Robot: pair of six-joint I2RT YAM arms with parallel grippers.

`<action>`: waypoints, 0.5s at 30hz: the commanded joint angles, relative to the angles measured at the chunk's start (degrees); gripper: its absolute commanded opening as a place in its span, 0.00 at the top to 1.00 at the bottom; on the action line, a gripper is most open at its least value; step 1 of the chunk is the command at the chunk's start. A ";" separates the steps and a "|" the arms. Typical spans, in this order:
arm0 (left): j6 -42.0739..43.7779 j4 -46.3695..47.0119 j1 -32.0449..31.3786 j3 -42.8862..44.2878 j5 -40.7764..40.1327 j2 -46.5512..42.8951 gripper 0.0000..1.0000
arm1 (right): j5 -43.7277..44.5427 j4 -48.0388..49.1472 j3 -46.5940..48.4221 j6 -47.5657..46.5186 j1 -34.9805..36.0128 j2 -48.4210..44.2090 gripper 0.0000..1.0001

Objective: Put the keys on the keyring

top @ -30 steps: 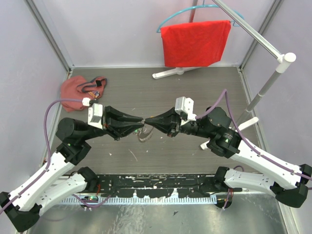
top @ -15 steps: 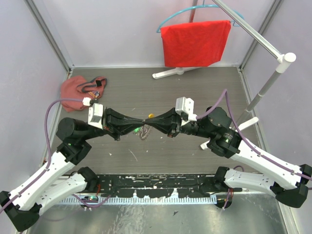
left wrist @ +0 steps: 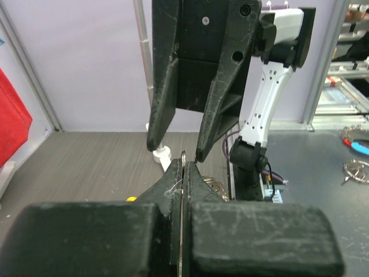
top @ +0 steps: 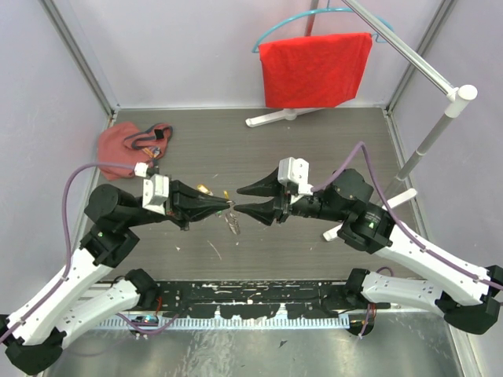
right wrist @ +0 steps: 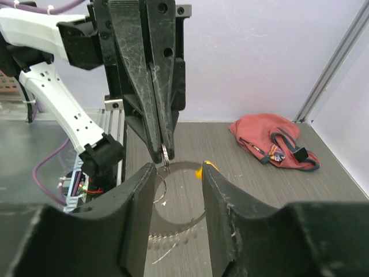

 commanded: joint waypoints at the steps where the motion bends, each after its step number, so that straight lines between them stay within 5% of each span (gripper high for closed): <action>1: 8.40 -11.08 -0.23 4.41 2.74 -1.67 1.00 | -0.90 -6.14 4.10 -3.72 0.01 -0.96 0.51; 5: 12.33 -18.39 -0.23 6.86 5.18 -1.67 1.00 | -3.24 -10.91 5.06 -6.99 0.05 -1.74 0.41; 15: 29.88 -42.96 -0.23 17.16 8.89 0.91 1.00 | -0.76 -27.05 12.99 -14.09 0.02 0.63 0.39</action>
